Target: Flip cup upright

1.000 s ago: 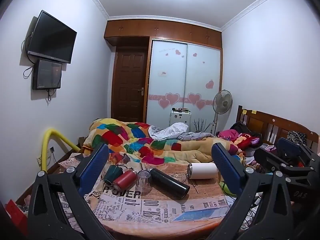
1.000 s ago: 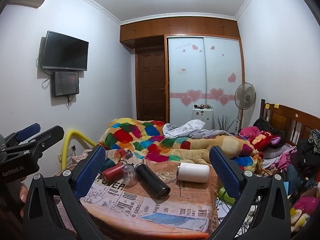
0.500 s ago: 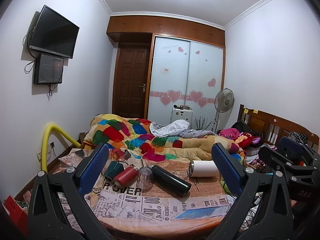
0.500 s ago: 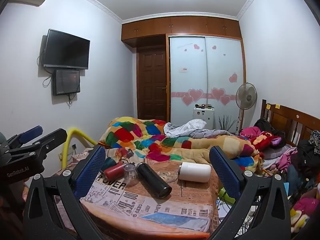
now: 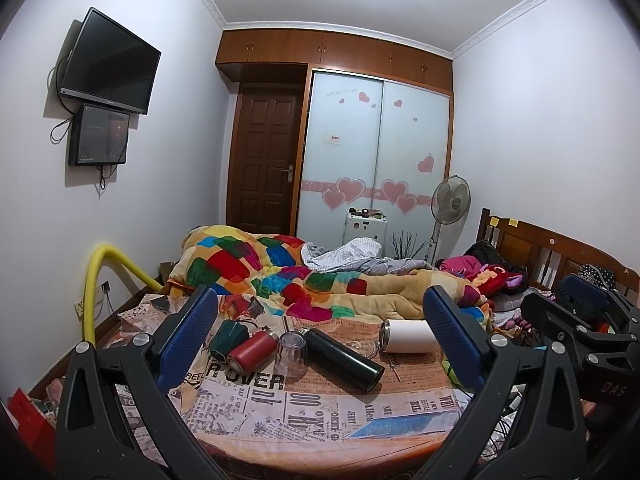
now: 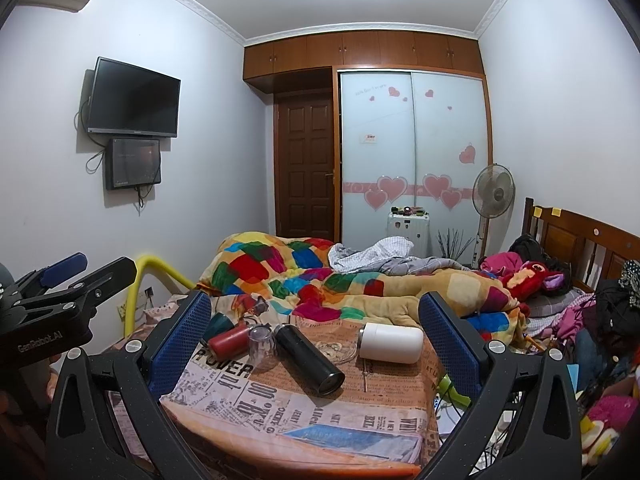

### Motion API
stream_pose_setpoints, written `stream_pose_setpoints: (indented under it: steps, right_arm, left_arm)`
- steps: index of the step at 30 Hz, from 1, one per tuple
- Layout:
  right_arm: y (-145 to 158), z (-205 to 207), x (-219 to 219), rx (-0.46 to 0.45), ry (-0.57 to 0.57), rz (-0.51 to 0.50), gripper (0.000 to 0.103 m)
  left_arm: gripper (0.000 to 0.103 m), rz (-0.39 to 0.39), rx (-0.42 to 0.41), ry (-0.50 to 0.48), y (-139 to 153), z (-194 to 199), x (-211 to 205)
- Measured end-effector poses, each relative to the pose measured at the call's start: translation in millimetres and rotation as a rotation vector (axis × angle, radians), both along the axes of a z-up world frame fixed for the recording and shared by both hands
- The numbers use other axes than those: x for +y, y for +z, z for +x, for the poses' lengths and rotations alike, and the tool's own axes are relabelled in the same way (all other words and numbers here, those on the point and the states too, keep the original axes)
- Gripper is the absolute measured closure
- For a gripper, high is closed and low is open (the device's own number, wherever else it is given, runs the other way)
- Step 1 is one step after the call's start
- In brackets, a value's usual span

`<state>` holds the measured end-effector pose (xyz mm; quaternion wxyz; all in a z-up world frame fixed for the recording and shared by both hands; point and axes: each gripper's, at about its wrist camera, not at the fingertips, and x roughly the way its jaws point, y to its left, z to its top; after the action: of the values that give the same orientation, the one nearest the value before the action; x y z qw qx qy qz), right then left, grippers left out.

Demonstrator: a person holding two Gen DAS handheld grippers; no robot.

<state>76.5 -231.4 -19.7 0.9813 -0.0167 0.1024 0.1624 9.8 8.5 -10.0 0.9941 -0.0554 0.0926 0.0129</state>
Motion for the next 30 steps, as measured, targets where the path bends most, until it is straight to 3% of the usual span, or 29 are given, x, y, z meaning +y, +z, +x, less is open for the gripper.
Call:
stream_pose_setpoints:
  steps: [30]
  right_arm:
    - [0.9,-1.5,3.4,0.001,0.0,-0.002,0.0]
  left_arm:
    - [0.0,-0.002,0.001,0.001,1.8,1.5,0.8]
